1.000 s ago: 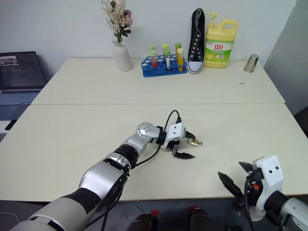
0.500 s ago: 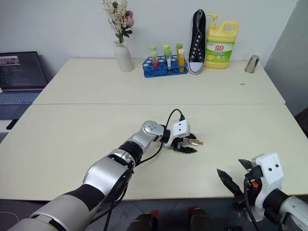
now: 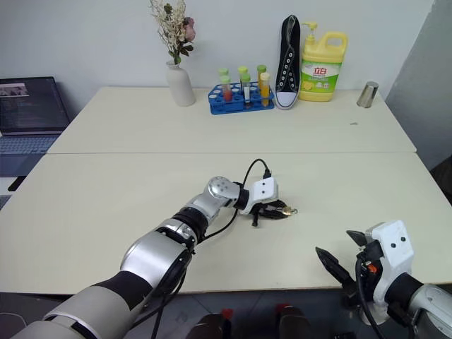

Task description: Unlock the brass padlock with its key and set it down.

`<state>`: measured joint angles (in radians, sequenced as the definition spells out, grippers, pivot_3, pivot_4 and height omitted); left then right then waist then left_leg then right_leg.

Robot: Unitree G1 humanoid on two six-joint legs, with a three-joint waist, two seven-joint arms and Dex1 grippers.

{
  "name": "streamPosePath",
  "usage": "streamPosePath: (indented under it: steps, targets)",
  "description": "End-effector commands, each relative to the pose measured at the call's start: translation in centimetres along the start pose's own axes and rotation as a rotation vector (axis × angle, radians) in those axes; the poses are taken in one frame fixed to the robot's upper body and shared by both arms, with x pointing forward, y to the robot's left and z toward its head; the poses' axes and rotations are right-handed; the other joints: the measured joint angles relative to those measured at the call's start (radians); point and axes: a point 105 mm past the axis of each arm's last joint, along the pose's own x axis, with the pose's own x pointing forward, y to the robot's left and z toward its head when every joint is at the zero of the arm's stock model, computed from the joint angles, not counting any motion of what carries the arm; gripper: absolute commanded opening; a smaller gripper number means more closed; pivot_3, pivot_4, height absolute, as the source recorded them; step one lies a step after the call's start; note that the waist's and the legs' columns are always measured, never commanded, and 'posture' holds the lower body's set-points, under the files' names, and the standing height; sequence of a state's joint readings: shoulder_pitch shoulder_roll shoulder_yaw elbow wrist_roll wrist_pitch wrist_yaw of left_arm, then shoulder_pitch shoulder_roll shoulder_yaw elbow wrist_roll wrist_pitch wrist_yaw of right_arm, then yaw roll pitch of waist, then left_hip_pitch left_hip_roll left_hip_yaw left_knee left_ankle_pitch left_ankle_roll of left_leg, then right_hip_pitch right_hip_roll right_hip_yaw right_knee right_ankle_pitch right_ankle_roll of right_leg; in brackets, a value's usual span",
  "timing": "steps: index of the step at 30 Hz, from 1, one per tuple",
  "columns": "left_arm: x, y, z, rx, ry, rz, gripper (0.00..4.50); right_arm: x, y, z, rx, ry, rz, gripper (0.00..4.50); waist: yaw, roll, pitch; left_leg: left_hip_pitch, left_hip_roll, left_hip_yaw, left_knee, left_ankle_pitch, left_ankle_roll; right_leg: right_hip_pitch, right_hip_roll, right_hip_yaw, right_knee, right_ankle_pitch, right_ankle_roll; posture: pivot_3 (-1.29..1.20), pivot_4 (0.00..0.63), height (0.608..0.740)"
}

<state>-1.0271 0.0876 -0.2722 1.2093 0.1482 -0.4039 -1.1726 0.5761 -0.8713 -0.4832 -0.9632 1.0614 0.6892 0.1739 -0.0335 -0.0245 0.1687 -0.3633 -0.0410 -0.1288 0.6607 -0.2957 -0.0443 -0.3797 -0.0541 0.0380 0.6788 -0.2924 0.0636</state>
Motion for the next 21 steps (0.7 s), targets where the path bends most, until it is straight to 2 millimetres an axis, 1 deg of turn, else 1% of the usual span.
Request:
streamPosePath:
  steps: [1, 3, 5, 8, 9, 11, 13, 16, 18, 21]
  targets:
    - [-3.6, 0.7, 2.9, 0.21, -0.18, 0.071, 0.97, 0.6, 1.4, 1.6, -0.105, -0.053, 0.091, 4.5, 0.0, 0.0, 0.0, 0.0, 0.0, -0.001, 0.0, 0.0, 0.0, 0.0, 0.0, 0.0, 0.0, 0.0, 0.0, 0.0, 0.15, 0.74]
    - [-5.8, -0.1, 3.1, 0.299, -0.218, 0.112, 0.97, 1.3, 1.2, 2.0, -0.126, -0.063, 0.122, 4.5, 0.001, 0.0, 0.0, 0.0, 0.001, -0.002, 0.0, 0.0, 0.0, -0.001, 0.0, 0.002, 0.0, 0.0, 0.0, 0.0, 0.15, 0.74]
    - [-8.0, -1.4, 2.8, 0.379, -0.223, 0.168, 0.97, 2.1, 1.4, 2.4, -0.151, -0.068, 0.176, 4.5, -0.001, 0.001, 0.0, 0.0, 0.003, -0.004, 0.0, 0.0, 0.0, -0.001, 0.0, 0.001, 0.0, 0.0, 0.0, 0.0, 0.15, 0.74]
    - [-10.5, -3.4, 2.4, 0.488, -0.196, 0.255, 0.97, 3.4, 1.7, 3.0, -0.159, -0.074, 0.278, 4.5, 0.004, 0.001, 0.0, 0.0, 0.005, -0.004, 0.0, 0.0, 0.0, -0.001, -0.002, 0.002, 0.0, 0.0, 0.0, 0.0, 0.15, 0.74]
    - [-10.9, -3.8, 2.4, 0.507, -0.19, 0.276, 0.97, 3.7, 1.7, 3.2, -0.156, -0.076, 0.303, 4.5, 0.006, 0.001, 0.0, 0.0, 0.005, -0.004, 0.001, 0.0, 0.0, -0.001, -0.002, 0.002, -0.001, 0.0, 0.0, 0.0, 0.15, 0.74]
    - [-12.4, -4.7, 2.5, 0.574, -0.185, 0.366, 0.97, 4.7, 2.2, 3.9, -0.147, -0.085, 0.399, 4.5, 0.013, 0.001, 0.0, 0.0, 0.004, -0.004, 0.001, 0.0, 0.0, 0.0, -0.003, 0.002, -0.001, 0.0, 0.0, 0.0, 0.15, 0.74]
    - [-13.2, -5.5, 2.5, 0.643, -0.168, 0.409, 0.97, 5.4, 2.6, 4.4, -0.15, -0.086, 0.47, 4.5, 0.018, 0.0, 0.0, -0.001, 0.004, -0.005, 0.001, 0.0, 0.0, 0.0, -0.004, 0.001, -0.002, 0.0, 0.0, 0.0, 0.15, 0.74]
    - [-13.4, -6.1, 2.4, 0.697, -0.145, 0.419, 0.97, 6.1, 2.9, 4.9, -0.135, -0.087, 0.526, 4.5, 0.029, 0.001, 0.0, -0.001, 0.003, -0.006, 0.0, 0.0, 0.0, 0.0, -0.004, 0.0, -0.003, 0.0, 0.0, 0.0, 0.15, 0.74]
    - [-14.2, -6.6, 3.0, 0.76, -0.15, 0.465, 0.97, 7.4, 4.0, 5.4, -0.108, -0.086, 0.618, 4.5, 0.03, 0.0, 0.0, -0.001, 0.003, -0.006, 0.0, 0.0, 0.0, 0.0, -0.004, 0.0, -0.003, 0.0, 0.0, 0.0, 0.15, 0.74]
    - [-14.2, -7.4, 3.5, 0.85, -0.142, 0.464, 0.97, 9.8, 5.7, 6.1, -0.07, -0.082, 0.716, 4.5, 0.016, 0.001, 0.001, -0.001, 0.002, -0.004, 0.0, 0.0, 0.0, -0.001, -0.003, 0.001, -0.003, 0.0, 0.0, 0.0, 0.15, 0.74]
